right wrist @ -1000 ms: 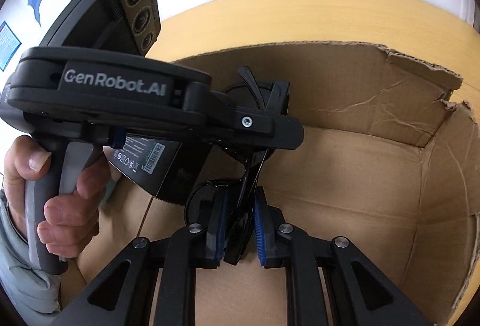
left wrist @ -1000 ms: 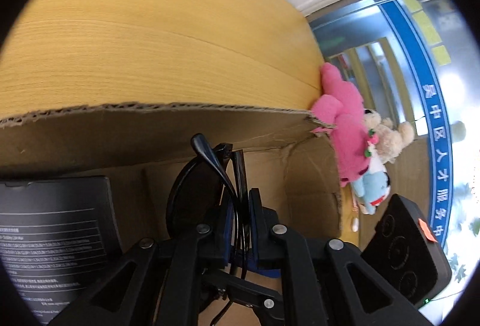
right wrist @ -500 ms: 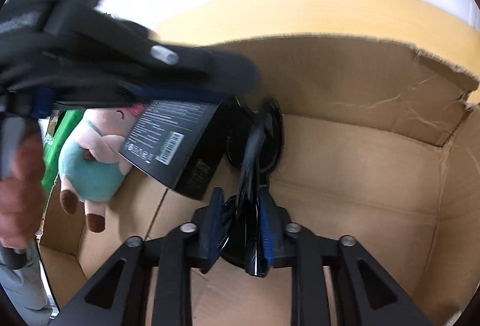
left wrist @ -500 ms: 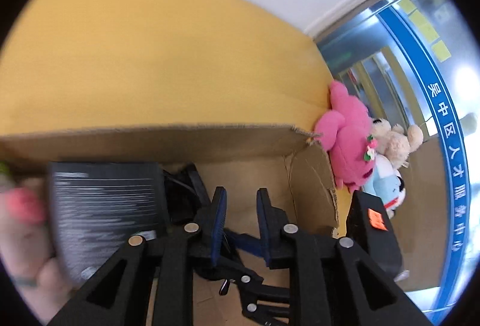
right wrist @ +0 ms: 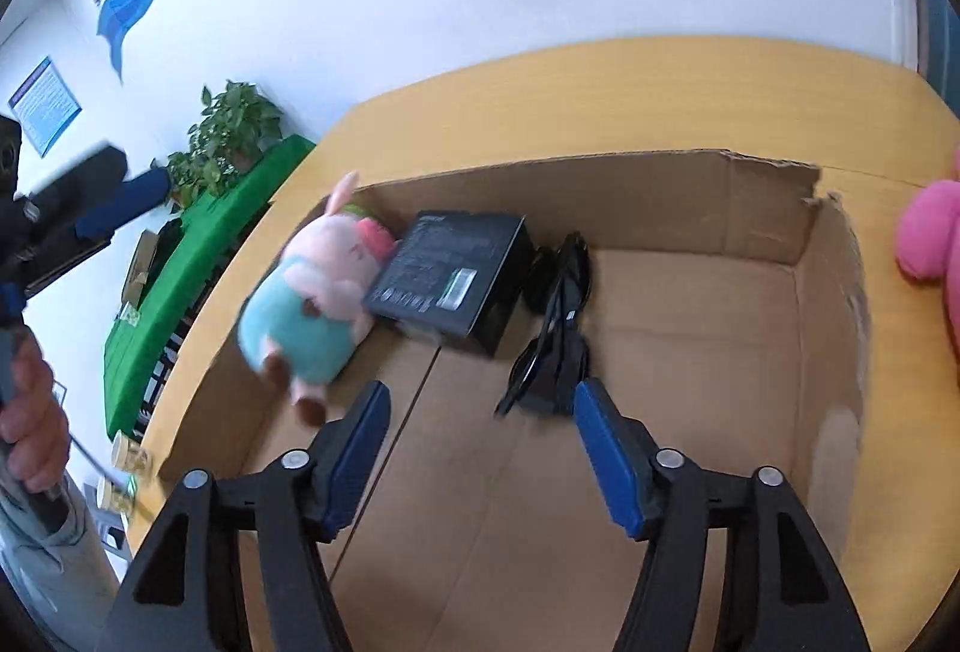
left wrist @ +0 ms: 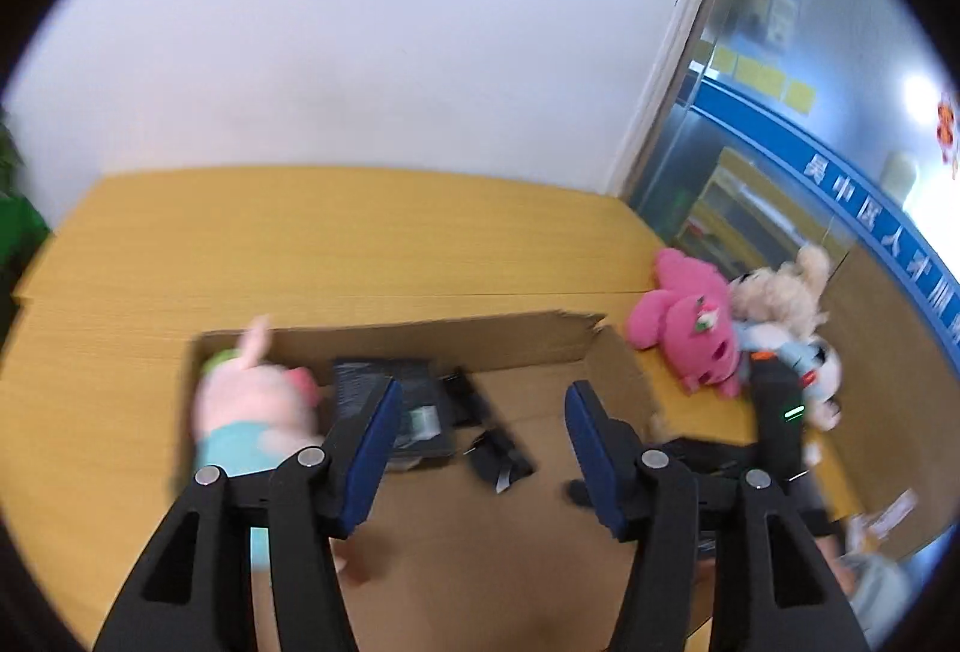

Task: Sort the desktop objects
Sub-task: 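Open both grippers to release the sunglasses beside the black box, then move both grippers to the grey phone stand on the table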

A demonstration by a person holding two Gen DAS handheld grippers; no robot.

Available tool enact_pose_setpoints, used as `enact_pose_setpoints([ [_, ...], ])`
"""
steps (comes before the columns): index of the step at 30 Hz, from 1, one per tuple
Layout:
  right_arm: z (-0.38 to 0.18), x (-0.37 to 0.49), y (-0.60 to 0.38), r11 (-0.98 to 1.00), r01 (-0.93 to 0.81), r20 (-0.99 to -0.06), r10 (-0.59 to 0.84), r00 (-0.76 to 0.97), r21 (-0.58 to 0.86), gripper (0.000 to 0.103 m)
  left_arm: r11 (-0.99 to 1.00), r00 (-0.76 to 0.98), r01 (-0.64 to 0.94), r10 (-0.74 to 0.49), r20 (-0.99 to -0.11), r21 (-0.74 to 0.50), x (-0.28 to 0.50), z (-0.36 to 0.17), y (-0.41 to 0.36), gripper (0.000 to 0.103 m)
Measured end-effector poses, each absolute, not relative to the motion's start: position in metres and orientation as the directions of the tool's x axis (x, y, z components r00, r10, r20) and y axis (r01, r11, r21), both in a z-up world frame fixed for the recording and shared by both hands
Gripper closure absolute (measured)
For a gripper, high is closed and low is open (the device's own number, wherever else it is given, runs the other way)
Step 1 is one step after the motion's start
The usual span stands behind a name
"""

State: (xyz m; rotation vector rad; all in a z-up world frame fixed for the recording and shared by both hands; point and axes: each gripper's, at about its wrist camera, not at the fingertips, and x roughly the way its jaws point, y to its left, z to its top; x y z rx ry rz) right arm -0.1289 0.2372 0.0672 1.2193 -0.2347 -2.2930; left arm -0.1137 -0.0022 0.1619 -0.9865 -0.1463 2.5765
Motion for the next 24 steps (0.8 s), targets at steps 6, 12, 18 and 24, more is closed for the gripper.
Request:
enact_pose_setpoints([
  [6, 0.074, -0.058, 0.228, -0.911, 0.378, -0.733, -0.368, -0.572, 0.162, 0.012, -0.984, -0.819, -0.173, 0.171, -0.547, -0.048, -0.032, 0.155, -0.041, 0.020],
  [12, 0.060, 0.005, 0.248, -0.943, 0.322, -0.743, -0.274, -0.611, 0.083, 0.012, -0.991, -0.776, -0.131, 0.094, -0.623, 0.013, 0.005, 0.102, -0.062, 0.020],
  [18, 0.034, 0.023, 0.256, -0.944, 0.297, -0.761, -0.296, -0.577, 0.142, 0.012, -0.992, -0.702, -0.123, 0.087, -0.707, -0.001, 0.012, 0.050, -0.068, 0.020],
  [24, 0.039, 0.033, 0.262, -0.953, 0.258, -0.747, -0.287, -0.599, 0.159, 0.013, -0.996, -0.675, -0.084, 0.087, -0.733, -0.040, 0.021, 0.038, -0.078, 0.021],
])
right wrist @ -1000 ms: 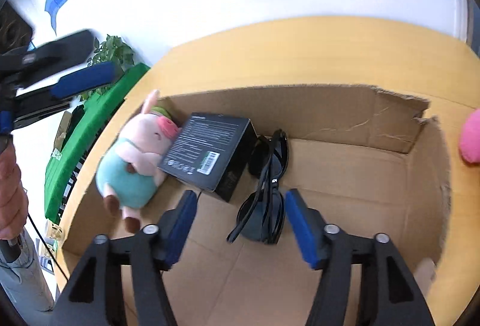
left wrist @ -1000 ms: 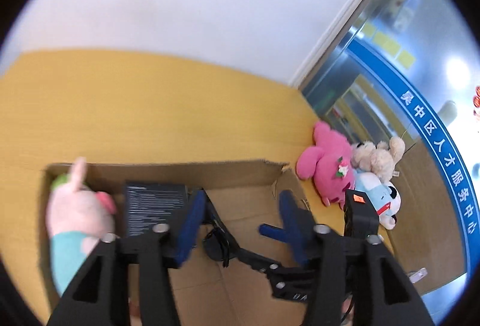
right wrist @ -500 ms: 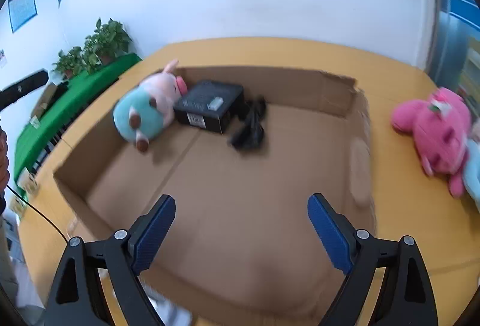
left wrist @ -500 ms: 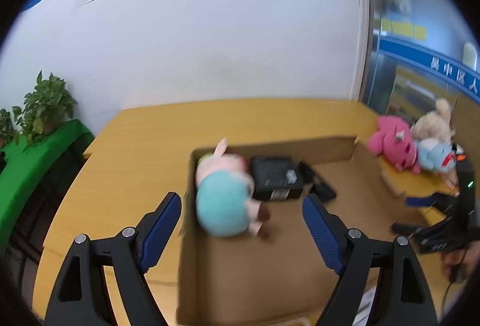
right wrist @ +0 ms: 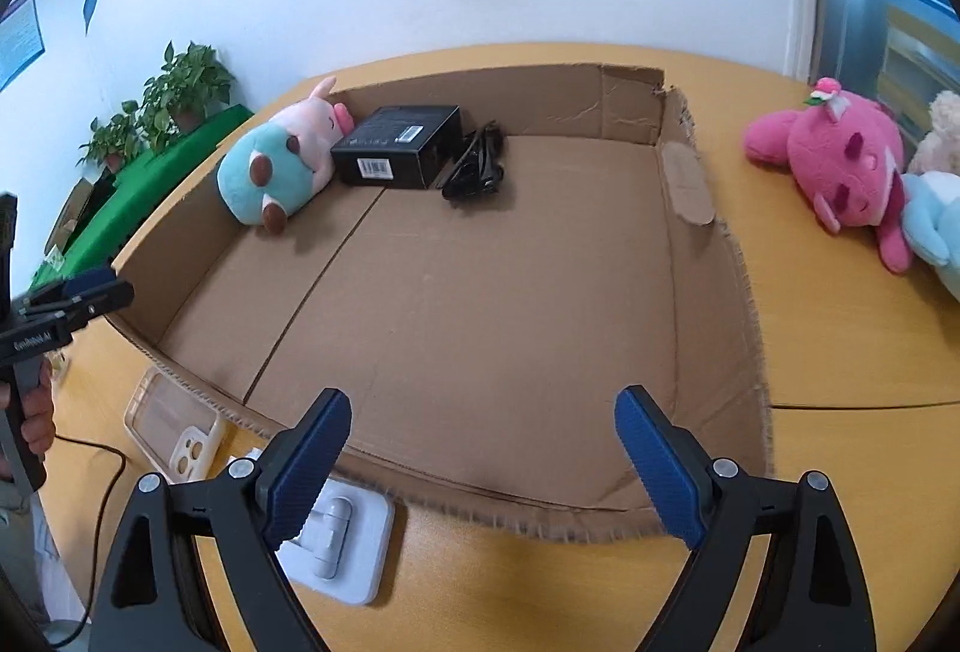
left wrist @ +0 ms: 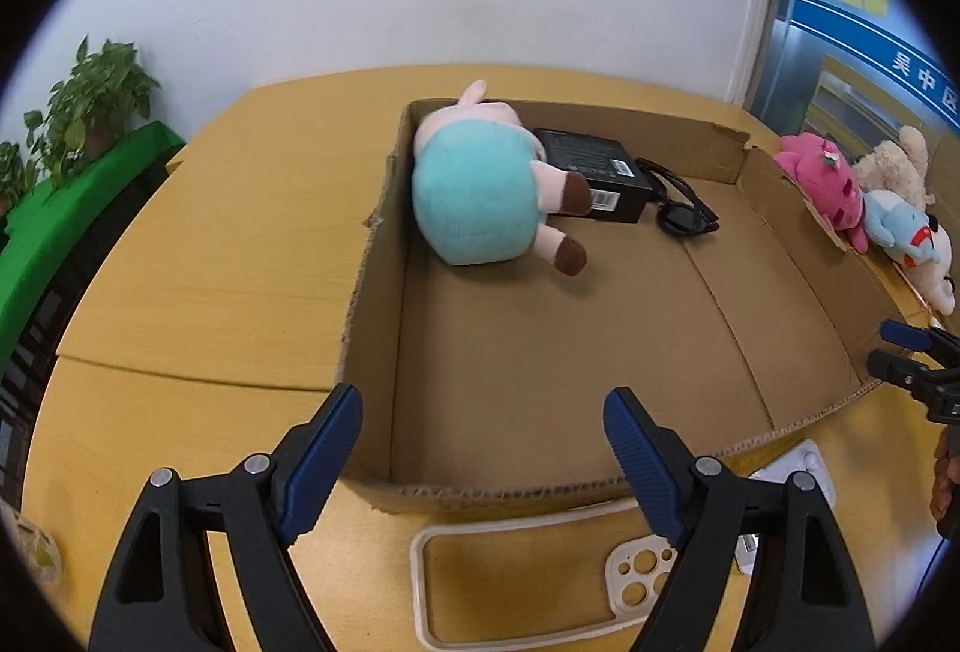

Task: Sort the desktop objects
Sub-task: 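Move both grippers to the grey phone stand on the table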

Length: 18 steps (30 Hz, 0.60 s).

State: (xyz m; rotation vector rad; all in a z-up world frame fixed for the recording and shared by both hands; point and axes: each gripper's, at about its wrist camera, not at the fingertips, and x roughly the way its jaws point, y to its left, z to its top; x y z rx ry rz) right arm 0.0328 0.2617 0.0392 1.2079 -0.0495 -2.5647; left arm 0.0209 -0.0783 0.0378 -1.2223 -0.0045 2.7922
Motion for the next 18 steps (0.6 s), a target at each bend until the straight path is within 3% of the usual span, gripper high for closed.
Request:
enact_pose_setpoints([
  [6, 0.079, 0.080, 0.259, -0.923, 0.343, -0.676, -0.364, -0.641, 0.172, 0.009, -0.975, -0.735, -0.184, 0.218, -0.642, -0.121, 0.054, 0.077, -0.061, 0.020],
  [12, 0.026, 0.094, 0.229, -0.898, 0.400, -0.771, -0.385, -0.508, 0.184, 0.009, -0.935, -0.686, -0.293, 0.352, -0.637, -0.202, 0.073, 0.062, -0.018, 0.020],
  [15, 0.003, 0.090, 0.221, -0.887, 0.401, -0.782, -0.414, -0.466, 0.230, 0.019, -0.922, -0.618, -0.320, 0.377, -0.690, -0.217, 0.074, 0.040, 0.004, 0.020],
  [18, -0.010, 0.085, 0.213, -0.878, 0.423, -0.795, -0.414, -0.443, 0.222, 0.040, -0.915, -0.564, -0.311, 0.395, -0.725, -0.257, 0.074, 0.020, 0.013, 0.020],
])
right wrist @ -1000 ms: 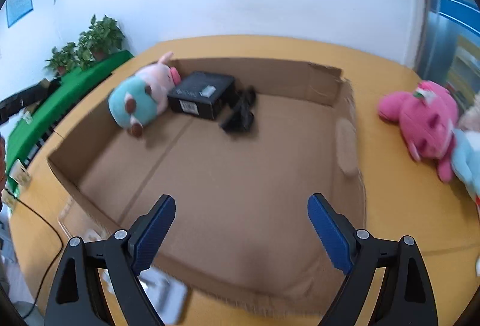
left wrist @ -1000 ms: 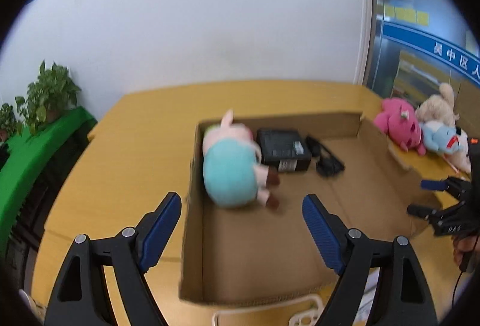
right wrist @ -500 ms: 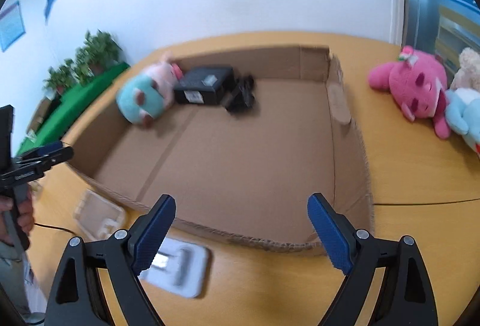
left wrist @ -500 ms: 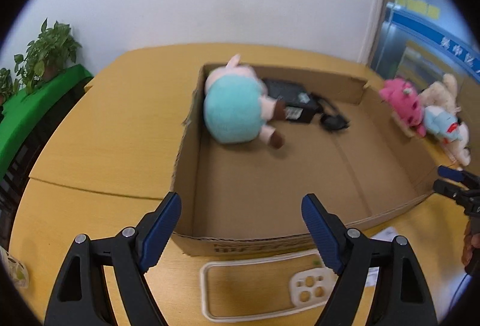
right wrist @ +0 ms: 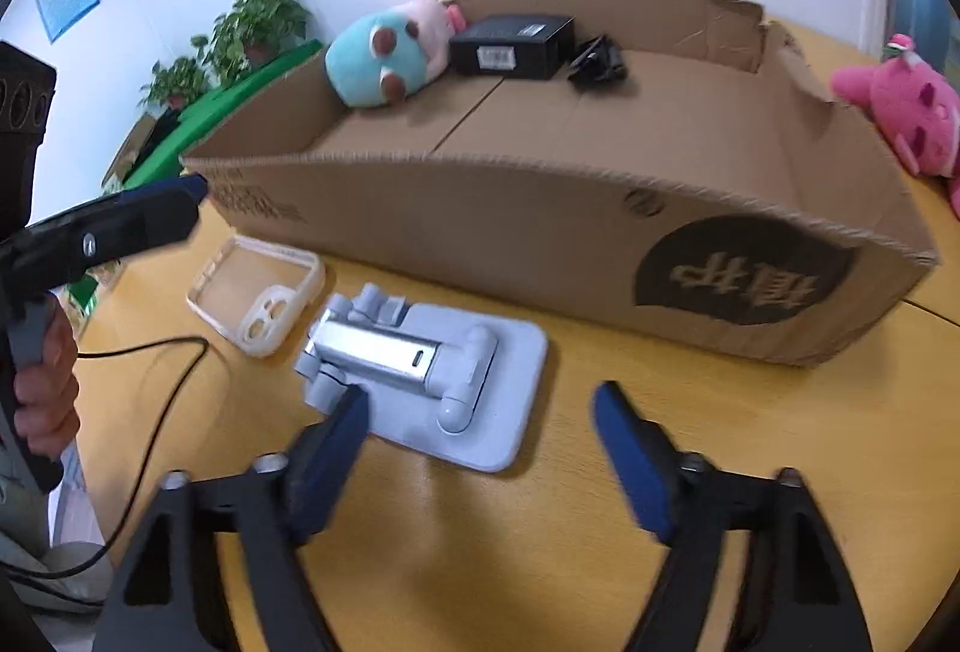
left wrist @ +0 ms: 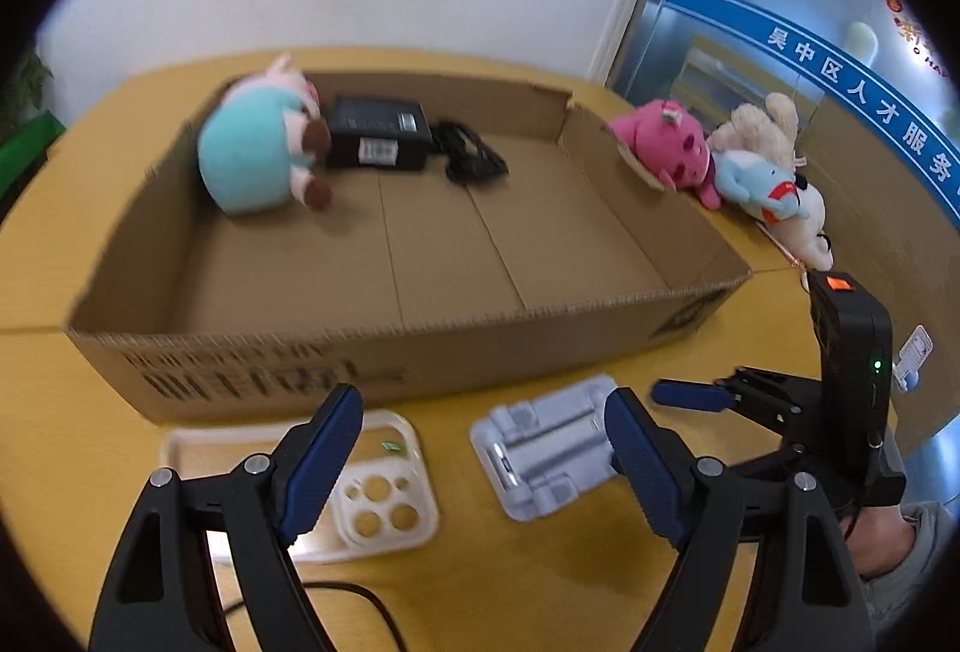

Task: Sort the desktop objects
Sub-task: 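Move both grippers to the grey phone stand on the table, then grasp the grey phone stand between both grippers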

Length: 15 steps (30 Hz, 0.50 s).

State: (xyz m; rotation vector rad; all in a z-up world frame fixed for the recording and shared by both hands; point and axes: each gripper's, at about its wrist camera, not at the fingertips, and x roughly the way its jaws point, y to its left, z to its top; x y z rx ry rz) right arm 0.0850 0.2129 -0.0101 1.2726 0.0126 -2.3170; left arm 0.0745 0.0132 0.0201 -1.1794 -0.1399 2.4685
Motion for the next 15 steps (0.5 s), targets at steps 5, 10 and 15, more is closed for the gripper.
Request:
enact_pose_setpoints([
  [5, -0.022, 0.081, 0.211, -0.865, 0.435, -0.788, -0.442, -0.428, 0.249, 0.058, -0.907, -0.493, -0.274, 0.419, -0.763, -0.321, 0.070, -0.006, 0.019, 0.020],
  [10, -0.023, 0.085, 0.225, -0.873, 0.385, -0.766, -0.461, -0.448, 0.300, 0.069, -0.897, -0.443, -0.298, 0.433, -0.785, -0.327, 0.070, -0.020, 0.031, 0.022],
  [15, -0.023, 0.093, 0.244, -0.891, 0.313, -0.764, -0.445, -0.468, 0.328, 0.070, -0.882, -0.411, -0.353, 0.446, -0.795, -0.312, 0.075, -0.027, 0.047, 0.023],
])
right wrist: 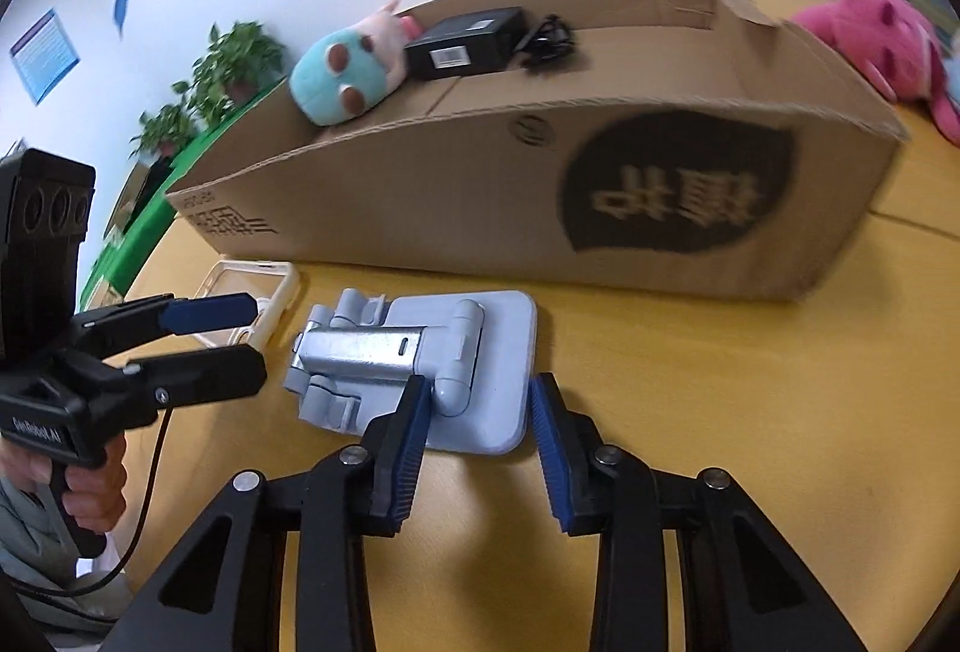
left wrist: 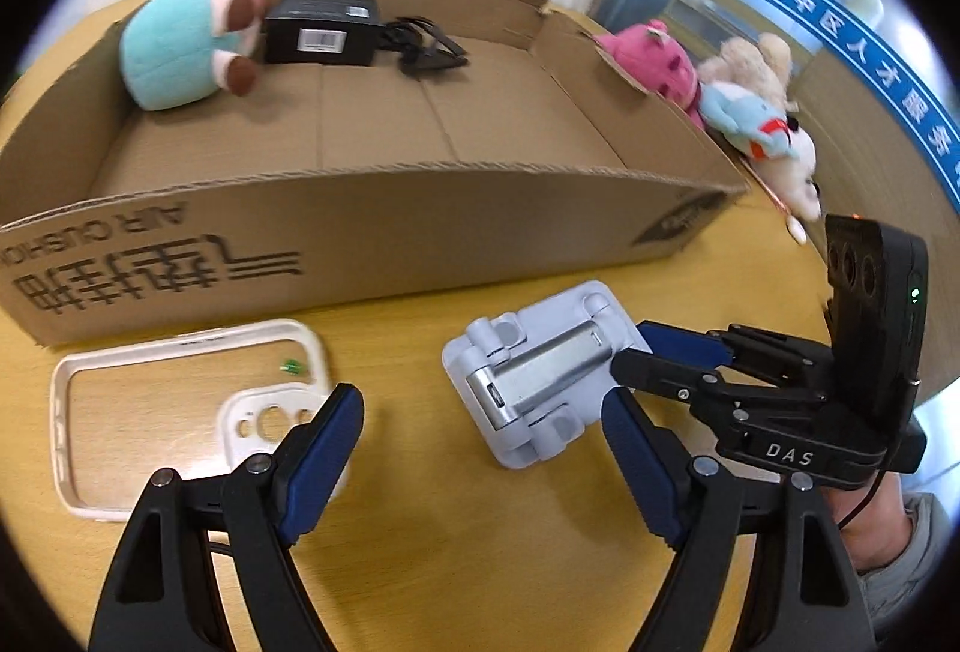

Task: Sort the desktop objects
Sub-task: 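Grasp the grey phone stand between both grippers, then lift the phone stand with both grippers and carry it into the box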

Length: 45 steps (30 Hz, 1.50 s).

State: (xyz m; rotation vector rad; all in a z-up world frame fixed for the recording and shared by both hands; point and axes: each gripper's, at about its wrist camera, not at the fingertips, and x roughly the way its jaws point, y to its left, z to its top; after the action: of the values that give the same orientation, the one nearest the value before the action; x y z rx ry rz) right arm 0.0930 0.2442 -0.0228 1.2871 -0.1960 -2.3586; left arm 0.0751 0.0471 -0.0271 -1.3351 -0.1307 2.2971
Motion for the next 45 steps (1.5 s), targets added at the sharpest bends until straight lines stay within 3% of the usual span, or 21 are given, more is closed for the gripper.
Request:
enact_pose_setpoints([
  [2, -0.022, 0.098, 0.247, -0.900, 0.291, -0.771, -0.431, -0.470, 0.325, 0.070, -0.877, -0.390, -0.367, 0.448, -0.804, -0.311, 0.074, -0.031, 0.052, 0.026],
  [4, -0.021, 0.104, 0.250, -0.908, 0.273, -0.780, -0.415, -0.468, 0.319, 0.070, -0.872, -0.364, -0.384, 0.445, -0.818, -0.304, 0.074, -0.037, 0.059, 0.043],
  [6, -0.020, 0.110, 0.252, -0.909, 0.261, -0.789, -0.413, -0.455, 0.325, 0.070, -0.865, -0.326, -0.401, 0.443, -0.835, -0.302, 0.074, -0.044, 0.065, 0.052],
  [9, -0.019, 0.120, 0.251, -0.905, 0.255, -0.789, -0.423, -0.445, 0.341, 0.067, -0.860, -0.331, -0.429, 0.434, -0.838, -0.276, 0.078, -0.045, 0.070, 0.056],
  [12, -0.018, 0.126, 0.246, -0.907, 0.274, -0.791, -0.415, -0.451, 0.320, 0.066, -0.847, -0.298, -0.436, 0.453, -0.840, -0.303, 0.077, -0.046, 0.070, 0.069],
  [27, -0.015, 0.120, 0.245, -0.909, 0.284, -0.764, -0.411, -0.498, 0.304, 0.067, -0.860, -0.379, -0.447, 0.431, -0.819, -0.245, 0.085, -0.033, 0.070, 0.071],
  [40, 0.100, 0.118, 0.244, -0.908, 0.344, -0.592, -0.416, -0.690, 0.238, 0.067, -0.835, -0.597, -0.502, 0.523, -0.609, -0.225, 0.077, 0.085, 0.048, 0.073],
  [45, 0.141, 0.091, 0.216, -0.901, 0.396, -0.537, -0.427, -0.727, 0.179, 0.067, -0.852, -0.672, -0.487, 0.506, -0.541, -0.193, 0.060, 0.116, 0.025, 0.073],
])
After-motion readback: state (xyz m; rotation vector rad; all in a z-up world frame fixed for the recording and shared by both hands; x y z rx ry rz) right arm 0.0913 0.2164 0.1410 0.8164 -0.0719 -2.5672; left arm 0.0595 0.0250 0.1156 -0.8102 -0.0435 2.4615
